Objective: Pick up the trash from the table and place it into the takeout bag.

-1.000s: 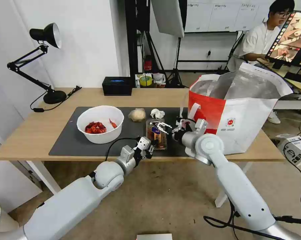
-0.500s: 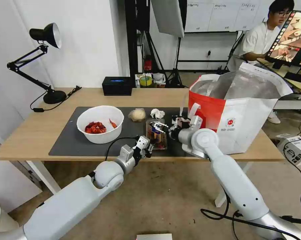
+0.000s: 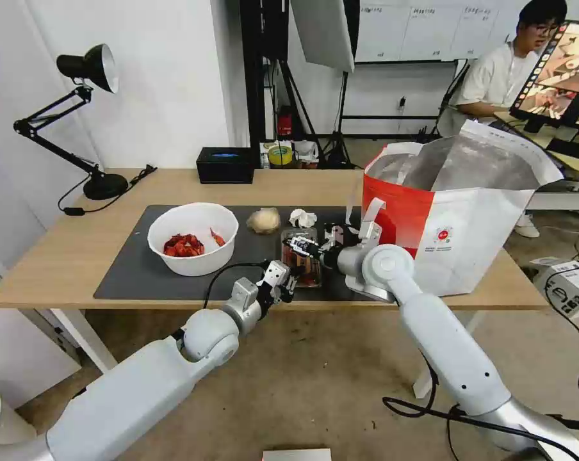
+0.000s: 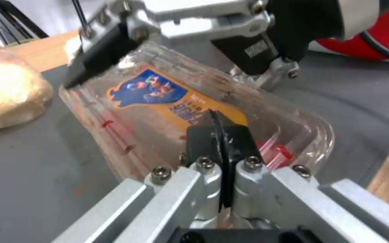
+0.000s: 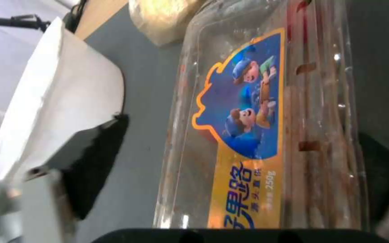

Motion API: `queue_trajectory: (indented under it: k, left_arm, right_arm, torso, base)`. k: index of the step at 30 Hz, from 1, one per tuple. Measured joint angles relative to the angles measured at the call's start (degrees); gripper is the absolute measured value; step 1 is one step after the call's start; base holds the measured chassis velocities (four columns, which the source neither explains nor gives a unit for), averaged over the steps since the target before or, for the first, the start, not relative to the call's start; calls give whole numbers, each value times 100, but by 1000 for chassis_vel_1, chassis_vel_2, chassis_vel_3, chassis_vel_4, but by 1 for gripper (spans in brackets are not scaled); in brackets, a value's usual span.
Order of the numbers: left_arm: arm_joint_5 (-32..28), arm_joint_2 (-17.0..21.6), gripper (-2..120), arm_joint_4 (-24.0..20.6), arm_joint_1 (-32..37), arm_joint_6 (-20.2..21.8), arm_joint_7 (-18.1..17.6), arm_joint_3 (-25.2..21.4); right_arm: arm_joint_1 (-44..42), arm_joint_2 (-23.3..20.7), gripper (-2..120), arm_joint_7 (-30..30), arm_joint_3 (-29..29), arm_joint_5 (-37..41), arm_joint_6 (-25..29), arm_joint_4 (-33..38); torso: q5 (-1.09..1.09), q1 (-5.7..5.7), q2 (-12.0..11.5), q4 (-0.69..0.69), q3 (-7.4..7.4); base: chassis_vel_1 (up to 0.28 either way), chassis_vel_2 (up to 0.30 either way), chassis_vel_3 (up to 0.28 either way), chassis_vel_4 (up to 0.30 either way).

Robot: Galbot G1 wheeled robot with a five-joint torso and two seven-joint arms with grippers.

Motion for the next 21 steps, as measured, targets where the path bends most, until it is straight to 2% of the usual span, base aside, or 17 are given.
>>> queue_trajectory:
  k: [6, 7, 10, 11, 14, 15, 17, 20, 21]
  left_arm:
    - [-13, 45, 0, -20, 32, -24, -12, -25]
    - [-13, 45, 0, -20, 32, -24, -12, -25]
    - [-21, 65, 0, -47, 36, -30, -12, -42]
    - [-21, 65, 0, -47, 36, -30, -12, -42]
    - [-24, 72, 0, -62, 38, -46, -11, -49]
    - [-24, 72, 0, -62, 38, -46, -11, -49]
    - [-25, 78, 0, -70, 54, -66, -8, -56]
    - [-25, 83, 0, -76, 67, -70, -7, -67]
    - [-25, 95, 0, -86, 88, -73, -4, -84]
  right_arm:
    - [64, -18, 69, -185, -40, 30, -166, -91]
    - [64, -18, 69, -185, -40, 30, -166, -91]
    - [78, -37, 52, -161, -40, 30, -169, -110]
    - [78, -37, 52, -161, -40, 30, -169, -110]
    - [81, -64, 37, -115, -20, 30, -168, -131]
    - [81, -64, 37, -115, -20, 30, -168, -131]
    - [78, -76, 27, -104, 1, 30, -162, -135]
    - [72, -79, 22, -100, 7, 30, -157, -135]
    - [65, -79, 16, -96, 13, 29, -150, -135]
  torso:
    - [0, 0, 0, 0, 0]
    - [0, 0, 0, 0, 0]
    - [0, 0, 0, 0, 0]
    - [0, 0, 0, 0, 0]
    - [0, 0, 0, 0, 0]
    - [0, 0, 0, 0, 0]
    - [0, 0, 0, 0, 0]
    - [0, 0, 0, 0, 0]
    - [0, 0, 0, 0, 0]
  base:
    - [0, 0, 0, 0]
    - [0, 0, 0, 0]
    - [0, 0, 0, 0]
    - [0, 0, 0, 0]
    - [0, 0, 0, 0]
    - [0, 0, 0, 0]
    - [0, 0, 0, 0]
    - [0, 0, 0, 0]
    - [0, 0, 0, 0]
